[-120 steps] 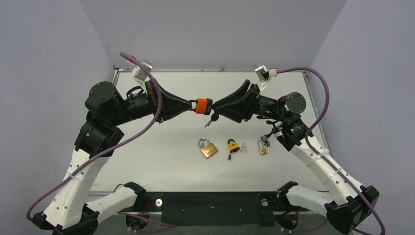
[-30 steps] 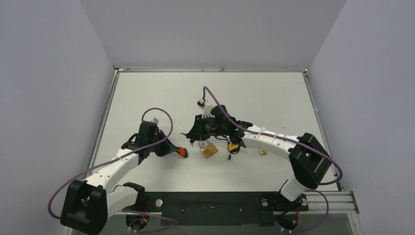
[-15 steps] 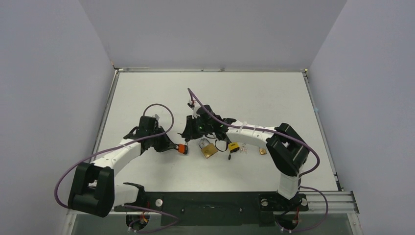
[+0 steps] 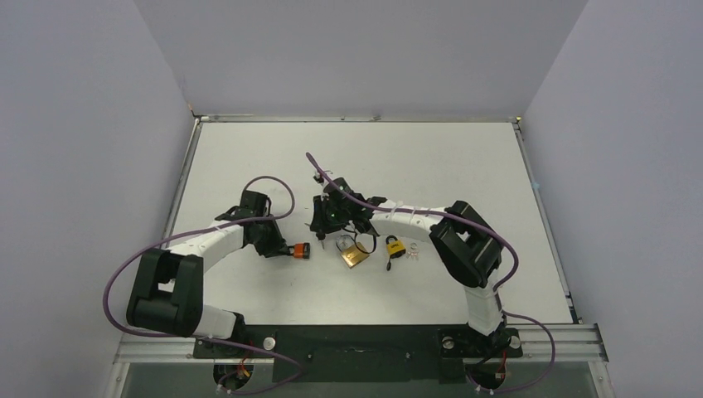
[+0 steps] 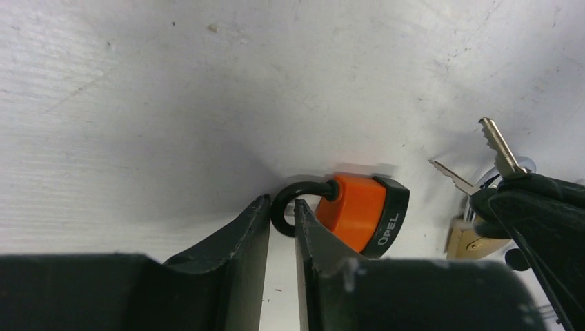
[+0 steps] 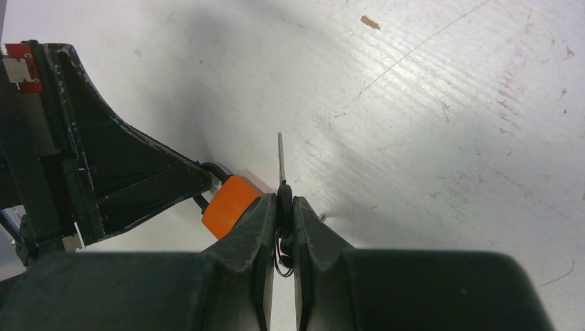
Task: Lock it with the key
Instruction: Place the lock at the center of the board.
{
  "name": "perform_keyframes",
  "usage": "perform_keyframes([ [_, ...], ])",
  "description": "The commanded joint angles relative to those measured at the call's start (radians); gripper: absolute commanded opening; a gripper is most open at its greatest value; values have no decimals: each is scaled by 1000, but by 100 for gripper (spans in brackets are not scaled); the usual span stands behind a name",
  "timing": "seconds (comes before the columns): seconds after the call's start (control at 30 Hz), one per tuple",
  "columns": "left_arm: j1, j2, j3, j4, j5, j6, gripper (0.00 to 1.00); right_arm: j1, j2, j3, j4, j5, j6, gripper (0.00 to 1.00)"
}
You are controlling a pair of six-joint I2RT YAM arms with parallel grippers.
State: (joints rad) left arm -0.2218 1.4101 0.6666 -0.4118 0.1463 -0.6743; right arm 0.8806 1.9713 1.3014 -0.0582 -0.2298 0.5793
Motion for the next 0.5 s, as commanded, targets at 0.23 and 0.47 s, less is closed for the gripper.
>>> perform_keyframes([
  [0.23,7,45,82,-1,-123,-6,28,8,28,37,15,28,-25,0],
  [0.47,8,20,151,-30,-137,11,34,9,59,77,1,23,-28,0],
])
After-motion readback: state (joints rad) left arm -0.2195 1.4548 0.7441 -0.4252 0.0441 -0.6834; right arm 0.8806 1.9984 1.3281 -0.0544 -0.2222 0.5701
